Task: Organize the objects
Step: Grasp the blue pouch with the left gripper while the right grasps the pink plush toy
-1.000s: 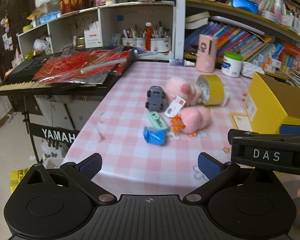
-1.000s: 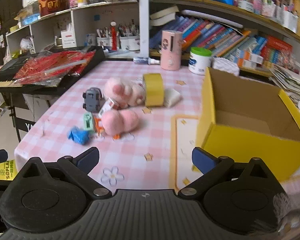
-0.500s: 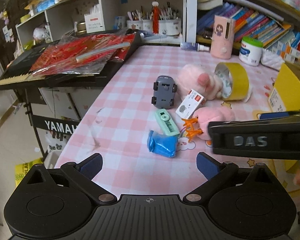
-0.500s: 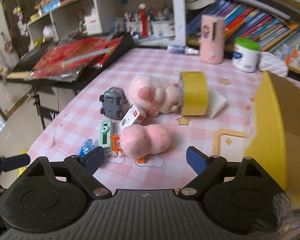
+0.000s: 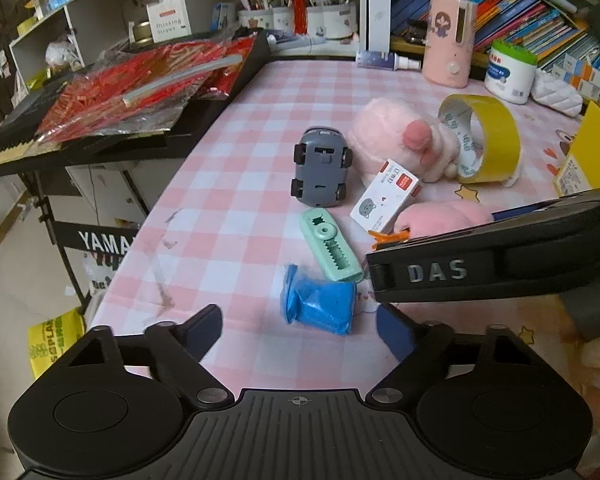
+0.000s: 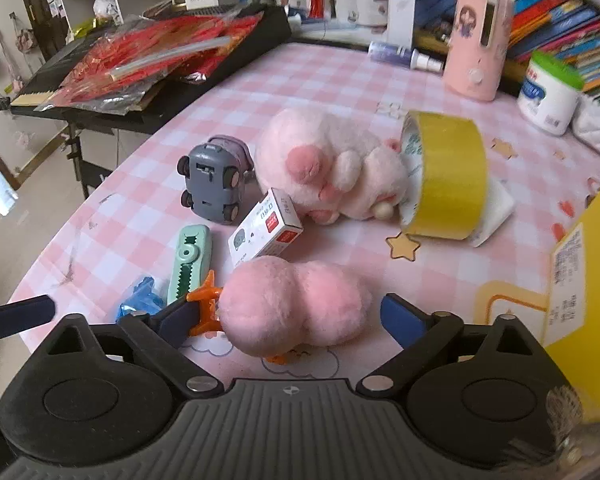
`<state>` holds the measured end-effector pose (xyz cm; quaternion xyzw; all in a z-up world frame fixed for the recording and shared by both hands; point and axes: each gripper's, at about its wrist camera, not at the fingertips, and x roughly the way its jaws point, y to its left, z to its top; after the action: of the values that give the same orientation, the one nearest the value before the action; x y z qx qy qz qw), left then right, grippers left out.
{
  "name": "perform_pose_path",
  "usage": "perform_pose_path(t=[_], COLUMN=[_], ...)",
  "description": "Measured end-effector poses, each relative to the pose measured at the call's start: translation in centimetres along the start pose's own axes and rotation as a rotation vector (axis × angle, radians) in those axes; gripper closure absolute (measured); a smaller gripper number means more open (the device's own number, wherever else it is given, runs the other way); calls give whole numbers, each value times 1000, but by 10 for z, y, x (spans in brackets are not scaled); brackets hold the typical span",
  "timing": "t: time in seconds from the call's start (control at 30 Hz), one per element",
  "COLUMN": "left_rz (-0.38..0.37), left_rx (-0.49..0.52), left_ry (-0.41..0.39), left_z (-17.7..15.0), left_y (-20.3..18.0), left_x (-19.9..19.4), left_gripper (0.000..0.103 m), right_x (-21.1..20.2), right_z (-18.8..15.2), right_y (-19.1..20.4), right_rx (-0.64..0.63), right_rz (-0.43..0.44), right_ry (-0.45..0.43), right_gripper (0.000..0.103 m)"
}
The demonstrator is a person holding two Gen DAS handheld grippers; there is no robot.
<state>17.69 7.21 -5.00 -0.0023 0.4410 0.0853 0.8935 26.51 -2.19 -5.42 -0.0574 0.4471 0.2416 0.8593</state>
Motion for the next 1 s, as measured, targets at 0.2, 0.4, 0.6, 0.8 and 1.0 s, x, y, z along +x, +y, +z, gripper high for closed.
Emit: perform_pose_path(t=[0.2, 0.4, 0.6, 0.8, 1.0], left_rz=[-21, -58, -100, -134, -172], left_rx=[15, -12, -13, -11, 9], left_ry=[25, 18, -66, -114, -129], left_z=[9, 10, 9, 1, -25], left_y=[-6, -2, 1, 7, 11], left_x=[17, 15, -16, -44, -68], left_gripper=[44, 63, 63, 63, 63], right_x=[-14, -32, -53, -80, -104], right_z=[6, 7, 0, -18, -46], right_y=[-14, -22, -20, -11, 1], right_rx=[21, 51, 57, 71, 91], right_rz=[-12, -21, -58, -87, -118], right_ry=[-55, -97, -142, -192, -202], right_gripper=[17, 17, 17, 17, 17])
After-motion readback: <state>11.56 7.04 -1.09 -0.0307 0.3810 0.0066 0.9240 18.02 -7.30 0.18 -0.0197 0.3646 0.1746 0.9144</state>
